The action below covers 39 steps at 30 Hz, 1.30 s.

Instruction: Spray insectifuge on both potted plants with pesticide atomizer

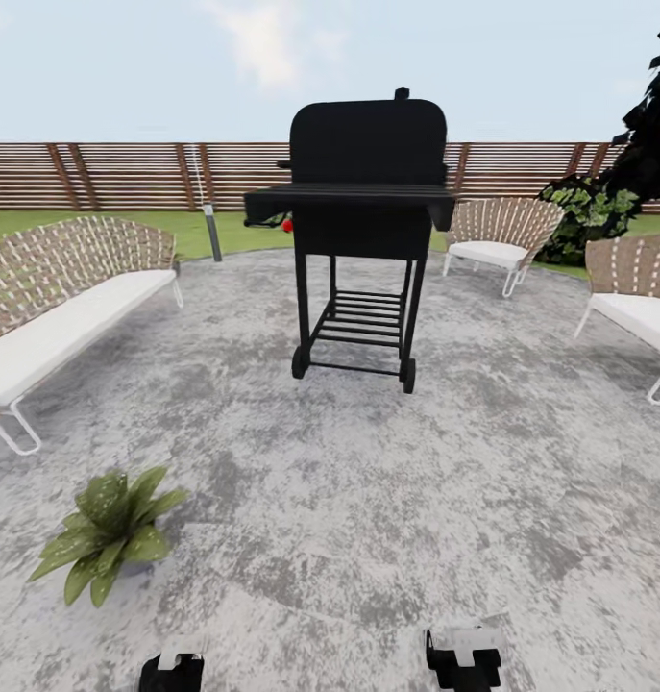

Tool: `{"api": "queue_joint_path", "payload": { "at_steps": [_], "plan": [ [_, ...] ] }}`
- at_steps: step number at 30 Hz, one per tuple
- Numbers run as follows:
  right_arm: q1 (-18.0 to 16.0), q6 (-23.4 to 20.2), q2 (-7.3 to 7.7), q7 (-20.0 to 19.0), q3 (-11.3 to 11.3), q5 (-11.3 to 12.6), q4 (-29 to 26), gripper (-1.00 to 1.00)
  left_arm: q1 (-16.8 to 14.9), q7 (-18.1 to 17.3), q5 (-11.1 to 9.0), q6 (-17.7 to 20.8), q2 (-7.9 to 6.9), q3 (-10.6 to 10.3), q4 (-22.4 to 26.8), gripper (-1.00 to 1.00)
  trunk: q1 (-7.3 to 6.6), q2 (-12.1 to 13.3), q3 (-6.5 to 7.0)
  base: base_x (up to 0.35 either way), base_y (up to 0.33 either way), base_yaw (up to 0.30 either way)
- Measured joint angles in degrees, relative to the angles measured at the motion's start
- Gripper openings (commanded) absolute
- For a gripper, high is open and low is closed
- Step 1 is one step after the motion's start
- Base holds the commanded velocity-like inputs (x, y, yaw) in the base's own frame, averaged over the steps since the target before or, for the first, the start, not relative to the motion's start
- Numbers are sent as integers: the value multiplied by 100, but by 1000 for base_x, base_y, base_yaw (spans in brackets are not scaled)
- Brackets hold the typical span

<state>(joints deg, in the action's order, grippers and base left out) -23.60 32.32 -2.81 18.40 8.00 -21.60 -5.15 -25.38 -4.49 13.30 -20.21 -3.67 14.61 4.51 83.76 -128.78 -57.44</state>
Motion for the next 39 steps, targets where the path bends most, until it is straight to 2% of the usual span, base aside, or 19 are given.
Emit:
{"api": "queue_joint_path", "payload": {
  "at_steps": [6, 12, 18, 29, 39],
  "plan": [
    [-1, 0, 1, 0, 1, 0, -8, 100, 1, 1, 0, 0, -1, 0, 1, -100, 0, 0, 0, 203, -229, -34],
    [-1, -2, -53, -18, -13, -29, 33, 100, 118, 10, 18, -10, 6, 0, 1, -100, 2, 0, 0, 0, 0, 0],
    [-1, -1, -8, 12, -10, 17, 19, 100, 141, 10, 18, -10, -1, 0, 10, -100, 2, 0, 0, 0, 0, -27],
    [0, -1, -4, 15, -6, 23, 22, 100, 148, 11, 9, -10, 0, -8, 16, -100, 1, 0, 0, 14, 0, -267],
    [0, -1, -6, 12, -8, 24, 25, 100, 149, 10, 18, -9, 9, -9, 17, -100, -2, 0, 0, 310, -70, -279]
  ]
}}
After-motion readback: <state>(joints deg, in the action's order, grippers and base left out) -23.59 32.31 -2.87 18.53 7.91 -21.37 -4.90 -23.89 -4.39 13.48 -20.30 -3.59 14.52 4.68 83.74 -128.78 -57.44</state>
